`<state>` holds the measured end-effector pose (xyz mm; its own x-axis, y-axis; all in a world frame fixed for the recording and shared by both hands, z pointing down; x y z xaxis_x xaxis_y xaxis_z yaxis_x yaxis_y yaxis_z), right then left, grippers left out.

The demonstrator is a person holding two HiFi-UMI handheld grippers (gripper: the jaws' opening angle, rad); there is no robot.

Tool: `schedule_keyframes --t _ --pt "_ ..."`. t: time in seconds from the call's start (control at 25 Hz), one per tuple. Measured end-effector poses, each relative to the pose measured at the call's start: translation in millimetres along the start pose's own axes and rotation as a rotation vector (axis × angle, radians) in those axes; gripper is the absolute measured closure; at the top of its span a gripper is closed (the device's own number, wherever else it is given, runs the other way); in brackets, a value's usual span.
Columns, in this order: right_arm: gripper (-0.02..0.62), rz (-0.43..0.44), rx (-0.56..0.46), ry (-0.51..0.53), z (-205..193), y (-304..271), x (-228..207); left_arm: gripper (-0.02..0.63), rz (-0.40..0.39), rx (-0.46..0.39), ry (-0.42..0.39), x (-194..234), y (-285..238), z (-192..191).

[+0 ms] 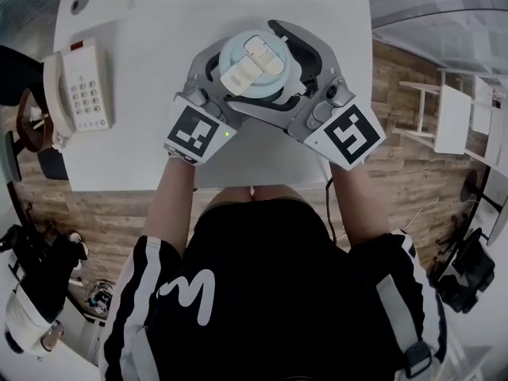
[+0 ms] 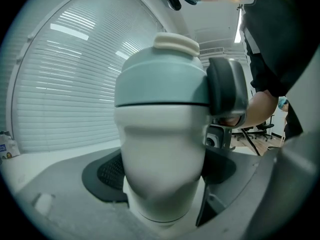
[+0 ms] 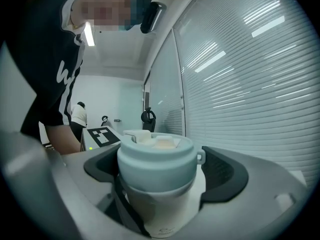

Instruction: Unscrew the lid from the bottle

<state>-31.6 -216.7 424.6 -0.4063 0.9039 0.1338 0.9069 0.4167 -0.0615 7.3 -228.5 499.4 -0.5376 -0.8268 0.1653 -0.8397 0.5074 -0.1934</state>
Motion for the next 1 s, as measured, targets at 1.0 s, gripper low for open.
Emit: schedule_keyframes --t 1.0 --pt "0.107 -0.017 -0.088 0.062 160 23 9 0.176 -0.014 -0.071 -0.032 -48 46 144"
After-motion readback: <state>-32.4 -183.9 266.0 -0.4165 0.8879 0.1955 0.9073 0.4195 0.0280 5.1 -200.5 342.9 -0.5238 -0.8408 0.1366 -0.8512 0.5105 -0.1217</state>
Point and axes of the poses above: the fingertips, and each gripper's own axes: y backward along the fingers, x to its left, z out of its top, the point moved 1 cm from there along y, backward along the fingers, and after that the axes turned 10 degrees about y, right-handed, at the moved point
